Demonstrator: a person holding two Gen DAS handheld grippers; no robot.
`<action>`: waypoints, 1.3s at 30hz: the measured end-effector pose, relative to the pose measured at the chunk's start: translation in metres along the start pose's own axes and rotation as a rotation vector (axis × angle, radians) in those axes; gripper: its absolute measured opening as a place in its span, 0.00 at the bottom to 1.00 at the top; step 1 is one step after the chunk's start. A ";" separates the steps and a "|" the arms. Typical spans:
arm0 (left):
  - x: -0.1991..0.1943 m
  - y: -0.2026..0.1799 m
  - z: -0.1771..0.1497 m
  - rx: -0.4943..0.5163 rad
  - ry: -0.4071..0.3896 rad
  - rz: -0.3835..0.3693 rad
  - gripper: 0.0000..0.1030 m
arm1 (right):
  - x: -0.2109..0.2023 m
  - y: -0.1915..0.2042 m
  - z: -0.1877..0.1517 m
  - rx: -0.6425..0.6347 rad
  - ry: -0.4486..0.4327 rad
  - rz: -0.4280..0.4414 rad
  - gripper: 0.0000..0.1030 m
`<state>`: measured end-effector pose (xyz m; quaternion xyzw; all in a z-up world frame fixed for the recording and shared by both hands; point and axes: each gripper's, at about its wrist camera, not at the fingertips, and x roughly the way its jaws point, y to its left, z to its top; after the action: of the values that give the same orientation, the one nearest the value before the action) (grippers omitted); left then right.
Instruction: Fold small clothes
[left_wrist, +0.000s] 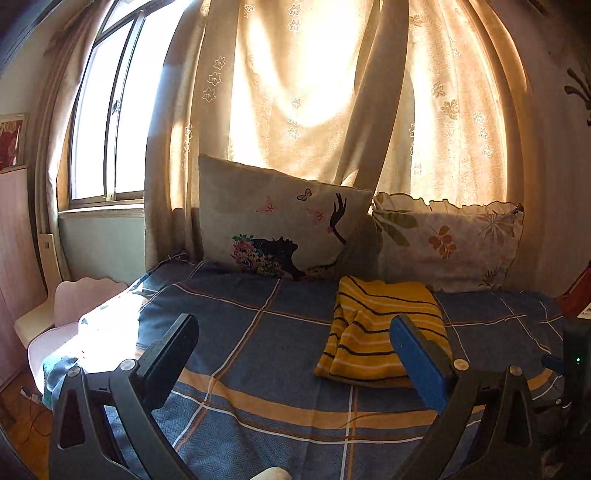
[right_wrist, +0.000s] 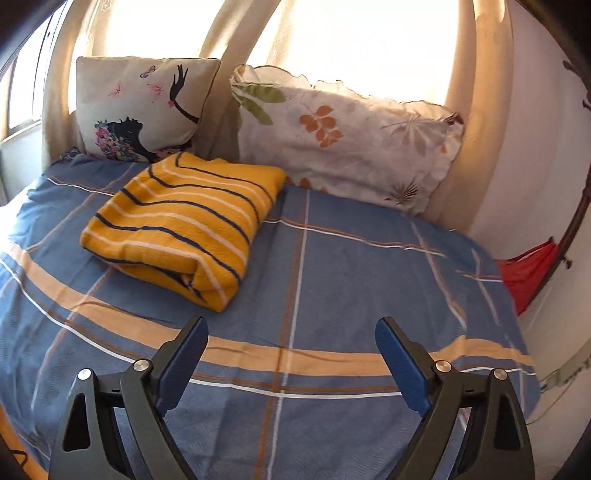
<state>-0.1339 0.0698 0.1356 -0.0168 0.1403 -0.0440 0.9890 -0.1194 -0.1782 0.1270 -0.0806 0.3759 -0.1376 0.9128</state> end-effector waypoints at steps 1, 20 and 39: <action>-0.002 -0.002 -0.001 -0.002 0.000 -0.004 1.00 | -0.004 0.000 -0.001 -0.017 -0.007 -0.027 0.92; 0.028 -0.032 -0.027 0.052 0.184 0.021 1.00 | -0.019 0.003 -0.013 -0.128 -0.036 -0.129 0.95; 0.050 -0.051 -0.070 0.107 0.400 -0.039 1.00 | -0.003 0.004 -0.011 -0.046 0.039 -0.039 0.95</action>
<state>-0.1097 0.0129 0.0570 0.0422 0.3311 -0.0728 0.9398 -0.1291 -0.1739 0.1203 -0.1063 0.3949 -0.1482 0.9005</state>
